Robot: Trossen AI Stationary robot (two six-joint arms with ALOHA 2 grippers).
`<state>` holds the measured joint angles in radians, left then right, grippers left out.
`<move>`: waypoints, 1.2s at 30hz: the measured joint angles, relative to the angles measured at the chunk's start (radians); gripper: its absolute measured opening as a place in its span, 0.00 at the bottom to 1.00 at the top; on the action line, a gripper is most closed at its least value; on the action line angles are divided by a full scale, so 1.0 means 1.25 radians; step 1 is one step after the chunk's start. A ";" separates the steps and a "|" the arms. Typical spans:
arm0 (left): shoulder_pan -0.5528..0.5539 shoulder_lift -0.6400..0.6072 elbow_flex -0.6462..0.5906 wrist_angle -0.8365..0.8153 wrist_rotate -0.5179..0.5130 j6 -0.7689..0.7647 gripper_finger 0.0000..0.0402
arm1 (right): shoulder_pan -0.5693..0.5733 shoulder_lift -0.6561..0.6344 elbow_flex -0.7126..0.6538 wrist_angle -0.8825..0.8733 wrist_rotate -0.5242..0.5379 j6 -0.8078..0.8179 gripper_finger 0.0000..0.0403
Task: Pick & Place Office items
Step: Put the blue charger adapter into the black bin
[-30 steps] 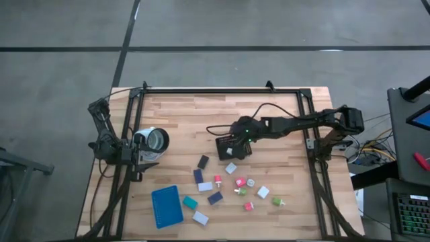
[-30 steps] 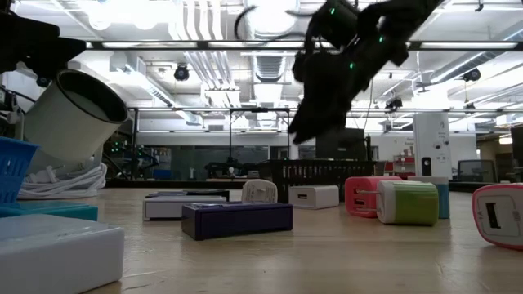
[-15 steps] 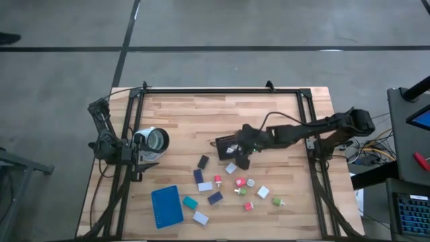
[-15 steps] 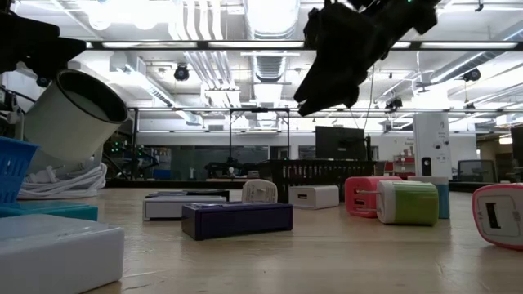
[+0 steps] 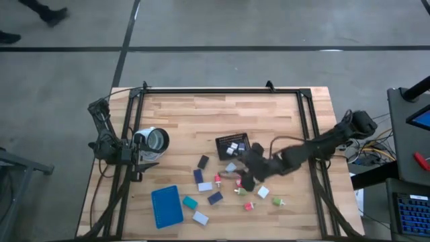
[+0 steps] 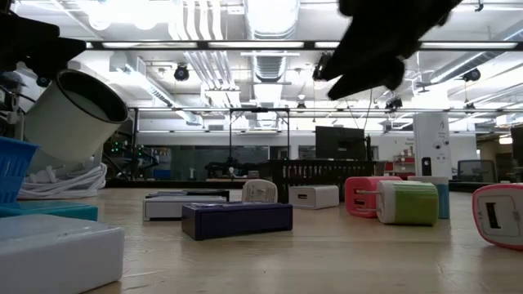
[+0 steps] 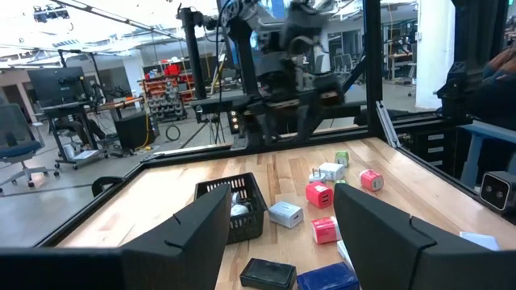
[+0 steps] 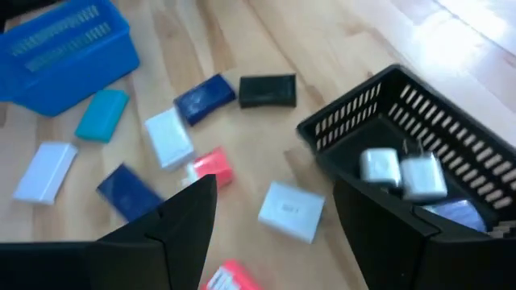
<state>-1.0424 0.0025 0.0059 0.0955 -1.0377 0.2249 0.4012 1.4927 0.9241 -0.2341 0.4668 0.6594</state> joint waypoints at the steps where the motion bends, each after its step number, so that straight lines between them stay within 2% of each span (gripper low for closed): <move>1: 0.000 0.000 0.000 0.000 0.000 0.000 0.56 | 0.021 0.000 0.000 -0.008 0.020 0.012 0.61; 8: 0.000 0.000 0.000 0.000 0.000 0.000 0.56 | 0.156 0.000 -0.024 -0.020 0.167 0.096 0.61; 12: 0.000 0.000 0.000 0.000 0.000 0.000 0.56 | 0.221 0.001 -0.075 -0.020 0.211 0.169 0.61; 18: 0.000 0.000 0.000 0.000 0.000 0.000 0.56 | 0.273 0.001 -0.123 -0.013 0.217 0.263 0.61; 25: 0.000 0.000 0.000 0.000 0.000 0.000 0.56 | 0.299 0.018 -0.124 -0.010 0.216 0.260 0.61; 36: 0.000 0.000 0.000 0.000 0.000 0.000 0.56 | 0.304 0.137 -0.124 -0.010 0.216 0.244 0.61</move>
<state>-1.0424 0.0025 0.0059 0.0955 -1.0378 0.2249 0.7815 1.6638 0.7692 -0.2468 0.7370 0.9647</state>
